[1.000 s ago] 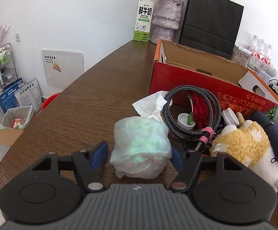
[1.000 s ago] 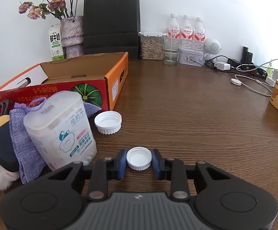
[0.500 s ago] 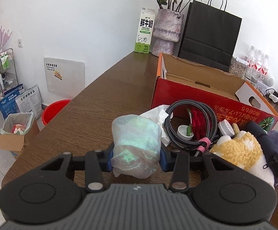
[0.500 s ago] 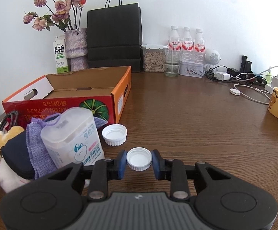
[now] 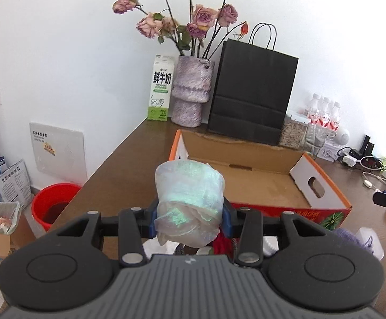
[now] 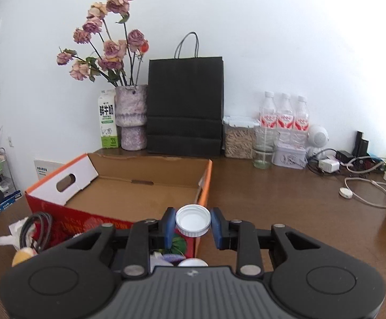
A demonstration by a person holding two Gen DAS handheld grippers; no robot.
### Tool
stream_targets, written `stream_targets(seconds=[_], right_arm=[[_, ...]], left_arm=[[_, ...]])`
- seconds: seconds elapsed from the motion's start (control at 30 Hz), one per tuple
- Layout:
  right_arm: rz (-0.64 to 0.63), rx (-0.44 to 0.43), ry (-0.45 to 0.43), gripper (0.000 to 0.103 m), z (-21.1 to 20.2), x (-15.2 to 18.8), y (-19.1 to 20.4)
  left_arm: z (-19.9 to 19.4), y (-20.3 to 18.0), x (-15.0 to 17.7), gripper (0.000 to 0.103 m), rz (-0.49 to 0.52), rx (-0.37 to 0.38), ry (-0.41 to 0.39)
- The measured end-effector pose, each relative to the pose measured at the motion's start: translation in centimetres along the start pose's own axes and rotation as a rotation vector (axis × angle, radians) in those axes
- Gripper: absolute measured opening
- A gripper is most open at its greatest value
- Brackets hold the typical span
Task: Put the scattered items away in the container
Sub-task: 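Carry the diaper and cap into the cardboard box and open both grippers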
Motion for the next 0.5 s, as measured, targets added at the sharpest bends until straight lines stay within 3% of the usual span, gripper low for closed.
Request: stream_targets(seconds=[0.2, 0.3, 0.5], right_arm=[[0.022, -0.045, -0.010, 0.027, 4.0, -5.2, 2.4], [-0.005, -0.028, 0.013, 0.027, 6.9, -6.9, 3.2], [-0.029, 0.014, 0.123, 0.027, 13.0, -6.7, 3.9]], left_arm=[[3.1, -2.9, -4.9, 0.043, 0.015, 0.059, -0.032], [6.1, -4.0, -6.2, 0.043, -0.002, 0.068, 0.009], [13.0, -5.0, -6.9, 0.043, 0.015, -0.002, 0.127]])
Point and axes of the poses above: each gripper's, at about its wrist camera, not at the fingertips, and z roughly the way its jaws point, y to its left, x to its underside, the point moved 10 cm from there along z, roughly the way its jaws point, and after that the axes turned 3 degrees about -y, right-handed, at the moved point
